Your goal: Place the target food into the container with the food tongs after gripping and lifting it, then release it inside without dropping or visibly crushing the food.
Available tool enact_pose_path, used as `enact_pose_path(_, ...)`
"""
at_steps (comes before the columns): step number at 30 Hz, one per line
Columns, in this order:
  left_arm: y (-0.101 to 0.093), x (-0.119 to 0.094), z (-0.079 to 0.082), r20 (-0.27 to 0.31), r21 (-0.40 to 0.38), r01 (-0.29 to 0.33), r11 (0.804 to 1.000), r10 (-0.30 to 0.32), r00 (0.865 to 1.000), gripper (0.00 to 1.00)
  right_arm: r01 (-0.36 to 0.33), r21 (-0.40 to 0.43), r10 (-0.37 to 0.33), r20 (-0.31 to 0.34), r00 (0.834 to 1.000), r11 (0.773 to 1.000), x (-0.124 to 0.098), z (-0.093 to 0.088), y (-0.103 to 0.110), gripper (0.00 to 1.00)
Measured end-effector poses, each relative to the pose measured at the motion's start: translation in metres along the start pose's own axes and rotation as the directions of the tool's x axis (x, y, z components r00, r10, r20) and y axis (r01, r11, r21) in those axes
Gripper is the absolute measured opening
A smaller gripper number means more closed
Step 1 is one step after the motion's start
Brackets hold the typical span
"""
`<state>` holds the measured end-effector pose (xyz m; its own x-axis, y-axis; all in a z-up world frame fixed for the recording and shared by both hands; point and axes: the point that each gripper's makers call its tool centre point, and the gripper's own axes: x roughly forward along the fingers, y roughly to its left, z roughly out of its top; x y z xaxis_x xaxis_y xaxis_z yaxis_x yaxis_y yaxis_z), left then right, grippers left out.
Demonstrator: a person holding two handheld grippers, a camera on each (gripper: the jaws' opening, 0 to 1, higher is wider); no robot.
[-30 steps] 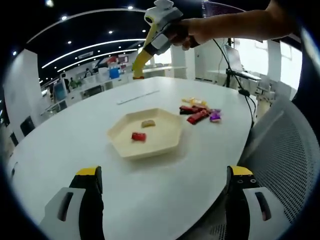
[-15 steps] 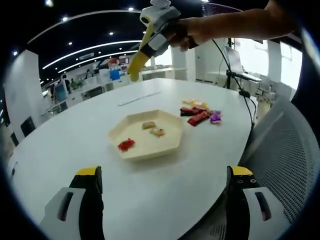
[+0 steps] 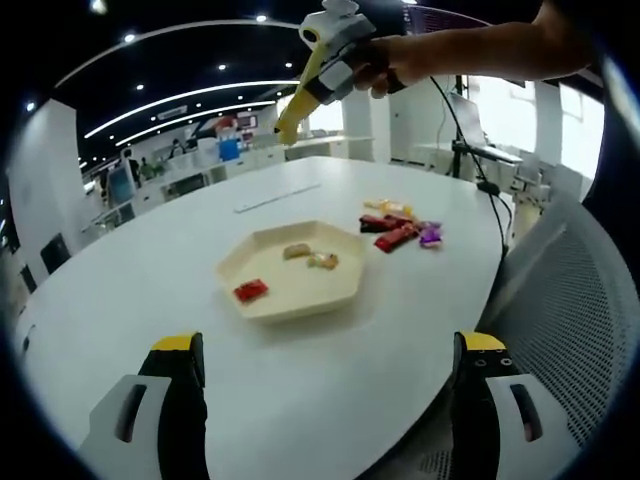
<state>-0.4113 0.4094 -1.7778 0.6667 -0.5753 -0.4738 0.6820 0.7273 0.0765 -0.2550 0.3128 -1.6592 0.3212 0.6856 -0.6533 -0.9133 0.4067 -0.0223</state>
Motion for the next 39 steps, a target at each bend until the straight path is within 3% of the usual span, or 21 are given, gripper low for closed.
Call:
enact_pose_path(11, 0.0, -0.001, 0.006, 0.02, -0.019, -0.011, 1.0, 0.011, 1.0, 0.99, 0.066, 0.02, -0.066, -0.02, 0.998, 0.998, -0.037, -0.036, -0.021, 0.25)
enact_pose_path(23, -0.005, -0.001, 0.01, 0.043, -0.012, 0.016, 1.0, -0.015, 0.999, 0.99, 0.126, 0.053, -0.124, -0.033, 0.992, 0.991, -0.079, -0.069, -0.047, 0.25)
enact_pose_path(28, -0.009, -0.001, 0.012, 0.054, -0.018, 0.034, 0.999, -0.033, 0.998, 0.99, 0.143, 0.031, -0.14, -0.071, 0.988, 0.989, -0.09, -0.085, -0.051, 0.25)
enact_pose_path(39, -0.005, -0.001, 0.008, 0.04, -0.016, 0.017, 1.0, -0.016, 0.999, 0.99, 0.191, 0.069, -0.186, -0.076, 0.98, 0.979, -0.108, -0.111, -0.062, 0.26)
